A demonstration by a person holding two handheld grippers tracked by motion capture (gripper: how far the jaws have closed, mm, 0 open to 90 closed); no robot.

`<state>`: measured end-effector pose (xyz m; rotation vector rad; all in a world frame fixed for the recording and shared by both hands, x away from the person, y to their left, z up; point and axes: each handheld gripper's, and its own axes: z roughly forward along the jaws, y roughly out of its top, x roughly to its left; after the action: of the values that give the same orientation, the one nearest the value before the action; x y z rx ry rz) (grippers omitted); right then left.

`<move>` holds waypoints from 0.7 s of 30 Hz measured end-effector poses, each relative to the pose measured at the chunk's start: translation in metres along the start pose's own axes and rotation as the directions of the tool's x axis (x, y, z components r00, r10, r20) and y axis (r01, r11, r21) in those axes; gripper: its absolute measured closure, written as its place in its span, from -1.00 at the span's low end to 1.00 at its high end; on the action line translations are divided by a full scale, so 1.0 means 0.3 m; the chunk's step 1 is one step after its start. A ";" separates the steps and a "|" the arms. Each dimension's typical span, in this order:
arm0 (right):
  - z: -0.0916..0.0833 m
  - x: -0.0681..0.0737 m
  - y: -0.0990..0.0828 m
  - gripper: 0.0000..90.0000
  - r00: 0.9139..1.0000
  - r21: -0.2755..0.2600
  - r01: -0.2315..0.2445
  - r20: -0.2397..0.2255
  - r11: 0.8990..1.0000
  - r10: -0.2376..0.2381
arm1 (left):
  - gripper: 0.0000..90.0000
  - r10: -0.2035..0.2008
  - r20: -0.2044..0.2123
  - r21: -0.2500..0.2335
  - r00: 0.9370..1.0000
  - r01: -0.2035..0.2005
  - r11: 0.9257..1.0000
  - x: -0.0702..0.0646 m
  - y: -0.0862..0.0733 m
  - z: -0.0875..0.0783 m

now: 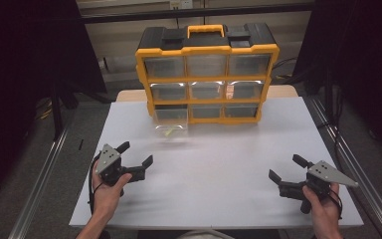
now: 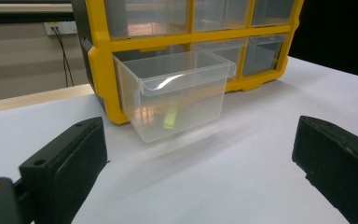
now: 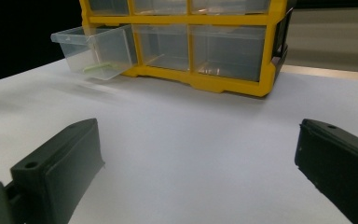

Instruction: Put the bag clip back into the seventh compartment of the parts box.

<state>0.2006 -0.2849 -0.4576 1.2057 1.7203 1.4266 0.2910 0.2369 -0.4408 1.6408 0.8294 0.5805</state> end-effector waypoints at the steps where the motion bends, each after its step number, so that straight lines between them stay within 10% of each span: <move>1: 0.000 -0.001 0.000 -1.00 1.000 0.000 0.001 0.002 1.000 -0.001 | -0.93 -0.017 0.002 -0.007 1.000 0.017 1.000 0.007 -0.008 -0.006; 21: -0.007 0.000 0.000 -1.00 1.000 0.008 0.010 0.001 1.000 -0.010 | -0.92 -0.007 -0.028 0.046 1.000 0.008 0.999 -0.006 -0.079 -0.142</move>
<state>0.1988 -0.2858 -0.4572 1.1998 1.7311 1.4144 0.2530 0.2644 -0.4541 1.6741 0.8749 0.5844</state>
